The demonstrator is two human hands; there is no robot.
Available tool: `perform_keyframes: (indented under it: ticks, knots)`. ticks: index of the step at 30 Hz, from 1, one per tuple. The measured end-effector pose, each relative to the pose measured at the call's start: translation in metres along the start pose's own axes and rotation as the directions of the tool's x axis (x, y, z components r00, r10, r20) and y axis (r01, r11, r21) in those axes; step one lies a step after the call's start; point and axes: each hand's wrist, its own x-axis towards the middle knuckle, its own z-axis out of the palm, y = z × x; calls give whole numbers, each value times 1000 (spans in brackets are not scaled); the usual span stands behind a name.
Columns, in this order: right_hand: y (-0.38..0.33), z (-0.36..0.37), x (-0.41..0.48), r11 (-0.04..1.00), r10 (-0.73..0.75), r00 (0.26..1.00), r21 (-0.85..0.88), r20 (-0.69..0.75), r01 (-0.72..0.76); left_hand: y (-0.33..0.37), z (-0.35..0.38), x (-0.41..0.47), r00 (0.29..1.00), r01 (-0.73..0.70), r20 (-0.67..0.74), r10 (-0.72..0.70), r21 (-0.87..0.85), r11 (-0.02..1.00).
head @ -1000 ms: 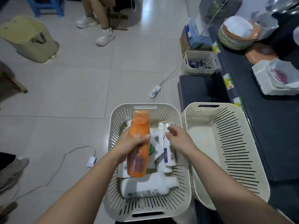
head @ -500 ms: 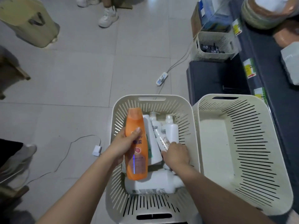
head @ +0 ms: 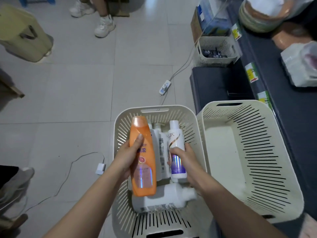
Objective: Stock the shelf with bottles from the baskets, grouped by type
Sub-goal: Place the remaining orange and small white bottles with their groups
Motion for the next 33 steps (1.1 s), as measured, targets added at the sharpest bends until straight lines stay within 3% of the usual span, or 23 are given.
perform_keyframes:
  ticks: [8, 16, 23, 33]
  knots:
    - [-26, -11, -48, 967, -129, 991, 224, 23, 120, 29, 22, -17, 964, 31, 265, -28, -6, 1000]
    - [-33, -54, -110, 901, -244, 958, 331, -151, 281, 45, 73, -51, 901, -30, 434, 10, 38, 999]
    - [-16, -116, -176, 839, -306, 885, 340, -352, 425, 30, 138, -107, 825, -112, 565, 21, 127, 986]
    - [65, -203, -325, 733, -357, 729, 310, -584, 606, -48, 232, -234, 678, -252, 734, -27, 268, 930]
